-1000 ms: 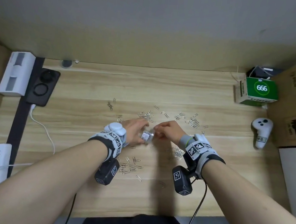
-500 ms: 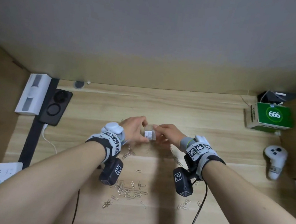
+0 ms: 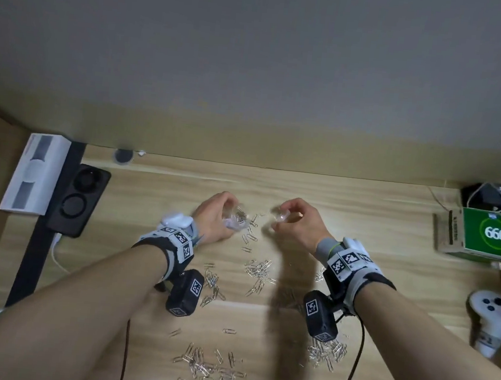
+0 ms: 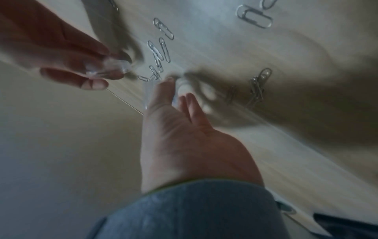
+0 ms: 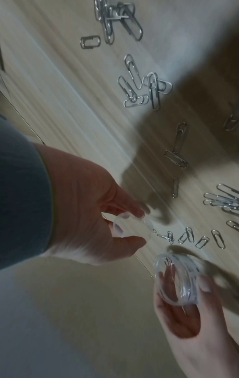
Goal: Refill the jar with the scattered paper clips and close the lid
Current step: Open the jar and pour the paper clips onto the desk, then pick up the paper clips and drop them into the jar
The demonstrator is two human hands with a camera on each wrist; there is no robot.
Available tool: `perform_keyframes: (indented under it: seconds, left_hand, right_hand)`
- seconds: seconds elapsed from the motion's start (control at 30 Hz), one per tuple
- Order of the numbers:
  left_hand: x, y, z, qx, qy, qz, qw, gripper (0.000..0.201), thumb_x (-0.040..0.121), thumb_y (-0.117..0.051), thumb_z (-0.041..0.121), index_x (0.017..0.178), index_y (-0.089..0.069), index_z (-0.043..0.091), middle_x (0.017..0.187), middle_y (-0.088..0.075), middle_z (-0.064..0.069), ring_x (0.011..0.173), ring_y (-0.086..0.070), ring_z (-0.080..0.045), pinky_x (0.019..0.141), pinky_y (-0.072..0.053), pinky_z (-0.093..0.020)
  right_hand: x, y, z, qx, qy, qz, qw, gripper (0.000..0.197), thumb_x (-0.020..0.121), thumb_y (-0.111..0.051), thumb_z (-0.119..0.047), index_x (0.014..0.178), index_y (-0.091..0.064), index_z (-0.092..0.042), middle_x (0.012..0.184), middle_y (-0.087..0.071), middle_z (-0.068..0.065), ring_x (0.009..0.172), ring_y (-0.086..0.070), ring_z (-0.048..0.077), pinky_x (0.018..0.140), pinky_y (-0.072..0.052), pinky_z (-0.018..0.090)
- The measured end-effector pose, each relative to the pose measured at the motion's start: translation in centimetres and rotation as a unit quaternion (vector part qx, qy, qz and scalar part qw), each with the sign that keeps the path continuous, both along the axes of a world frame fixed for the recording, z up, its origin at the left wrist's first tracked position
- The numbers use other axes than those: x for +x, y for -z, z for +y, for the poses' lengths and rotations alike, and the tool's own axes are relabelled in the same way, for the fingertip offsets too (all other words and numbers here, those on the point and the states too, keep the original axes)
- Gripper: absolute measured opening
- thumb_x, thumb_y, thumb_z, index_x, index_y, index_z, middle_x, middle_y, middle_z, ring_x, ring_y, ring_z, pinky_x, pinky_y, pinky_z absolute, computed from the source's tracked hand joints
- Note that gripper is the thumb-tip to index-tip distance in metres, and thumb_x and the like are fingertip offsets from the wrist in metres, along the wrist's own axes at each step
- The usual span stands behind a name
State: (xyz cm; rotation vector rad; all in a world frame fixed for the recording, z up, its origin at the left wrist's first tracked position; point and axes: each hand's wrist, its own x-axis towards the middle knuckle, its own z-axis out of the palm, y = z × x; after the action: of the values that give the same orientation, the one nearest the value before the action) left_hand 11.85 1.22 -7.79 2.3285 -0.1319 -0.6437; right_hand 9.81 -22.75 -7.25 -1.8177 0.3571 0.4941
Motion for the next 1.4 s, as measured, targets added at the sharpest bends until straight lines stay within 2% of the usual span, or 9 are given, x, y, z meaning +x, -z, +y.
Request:
perform_keyframes:
  seconds: [0.1, 0.17, 0.23, 0.4, 0.5, 0.67, 0.8, 1.17, 1.4]
  left_hand:
    - [0.4, 0.8, 0.3, -0.009, -0.012, -0.024, 1.000, 0.062, 0.056, -0.088, 0.029, 0.107, -0.053, 0.030, 0.106, -0.059, 0.013, 0.094, -0.059, -0.008, 0.081, -0.052, -0.029]
    - [0.5, 0.9, 0.7, 0.026, 0.017, -0.064, 0.997, 0.064, 0.056, -0.088, 0.036, 0.110, -0.054, 0.025, 0.109, -0.055, 0.010, 0.098, -0.054, -0.011, 0.084, -0.047, -0.029]
    - [0.7, 1.2, 1.2, 0.062, 0.036, -0.090, 0.993, 0.065, 0.057, -0.086, 0.040, 0.112, -0.054, 0.023, 0.111, -0.054, 0.007, 0.101, -0.048, -0.012, 0.085, -0.043, -0.030]
    - [0.8, 1.9, 1.7, 0.096, -0.014, -0.116, 0.988, 0.064, 0.063, -0.082, 0.040, 0.116, -0.051, 0.023, 0.114, -0.052, 0.003, 0.104, -0.047, -0.017, 0.086, -0.042, -0.031]
    - [0.8, 1.6, 1.4, 0.105, -0.037, -0.100, 0.989, 0.076, 0.063, -0.083, 0.039, 0.127, -0.046, 0.021, 0.121, -0.051, 0.001, 0.111, -0.047, -0.019, 0.096, -0.043, -0.035]
    - [-0.5, 0.6, 2.6, 0.122, -0.046, -0.087, 0.988, 0.079, 0.069, -0.079, 0.027, 0.136, -0.040, 0.018, 0.130, -0.048, -0.001, 0.117, -0.048, -0.022, 0.099, -0.044, -0.038]
    - [-2.8, 0.0, 5.1, 0.188, -0.043, -0.089, 0.977, 0.070, 0.075, -0.074, 0.032, 0.135, -0.041, 0.019, 0.134, -0.045, -0.001, 0.121, -0.044, -0.024, 0.100, -0.043, -0.040]
    - [-10.4, 0.8, 6.8, 0.113, 0.021, -0.059, 0.992, 0.053, 0.073, -0.071, 0.021, 0.124, -0.055, 0.023, 0.124, -0.043, 0.000, 0.115, -0.042, -0.021, 0.101, -0.040, -0.036]
    - [-13.4, 0.9, 3.3, 0.080, 0.063, -0.067, 0.993, 0.046, 0.075, -0.070, 0.031, 0.117, -0.056, 0.020, 0.119, -0.042, 0.000, 0.110, -0.044, -0.019, 0.097, -0.043, -0.037]
  right_hand:
    - [0.6, 1.1, 0.0, -0.018, -0.006, 0.012, 1.000, 0.037, 0.066, -0.084, -0.006, 0.093, -0.060, -0.013, 0.092, -0.071, -0.003, 0.079, -0.064, 0.017, 0.074, -0.055, 0.026]
    - [0.6, 1.5, -0.1, -0.047, 0.002, -0.006, 0.999, 0.039, 0.058, -0.084, -0.022, 0.089, -0.061, -0.017, 0.097, -0.071, 0.003, 0.084, -0.067, 0.019, 0.084, -0.057, 0.034]
    - [0.4, 1.9, -0.2, -0.090, 0.004, -0.030, 0.995, 0.039, 0.052, -0.080, -0.033, 0.084, -0.062, -0.022, 0.100, -0.068, -0.001, 0.089, -0.067, 0.017, 0.087, -0.056, 0.032]
    - [0.0, 1.6, -0.9, -0.235, -0.065, -0.052, 0.968, 0.032, 0.062, -0.079, -0.021, 0.090, -0.067, -0.031, 0.112, -0.049, -0.008, 0.112, -0.043, 0.017, 0.099, -0.041, 0.027]
    - [0.0, 1.1, -0.5, -0.259, -0.085, -0.103, 0.957, 0.034, 0.065, -0.083, -0.027, 0.095, -0.067, -0.034, 0.115, -0.049, -0.008, 0.111, -0.038, 0.015, 0.096, -0.037, 0.024]
    - [0.7, 0.4, 2.9, -0.216, -0.099, -0.112, 0.965, 0.036, 0.073, -0.081, -0.025, 0.107, -0.067, -0.023, 0.111, -0.054, -0.007, 0.082, -0.060, 0.016, 0.079, -0.051, 0.030]
    - [0.2, 1.2, 5.9, -0.250, -0.173, -0.057, 0.951, 0.052, 0.072, -0.081, -0.032, 0.119, -0.064, -0.020, 0.126, -0.049, 0.001, 0.102, -0.059, 0.024, 0.091, -0.051, 0.033]
    - [-7.3, 1.0, 6.7, -0.281, -0.241, -0.064, 0.927, 0.030, 0.078, -0.072, -0.018, 0.108, -0.073, -0.020, 0.115, -0.056, 0.002, 0.102, -0.060, 0.023, 0.084, -0.046, 0.027]
    - [-11.8, 0.9, 5.1, -0.247, -0.209, -0.053, 0.945, 0.021, 0.077, -0.077, -0.019, 0.097, -0.077, -0.021, 0.099, -0.063, 0.001, 0.092, -0.062, 0.021, 0.083, -0.049, 0.029]
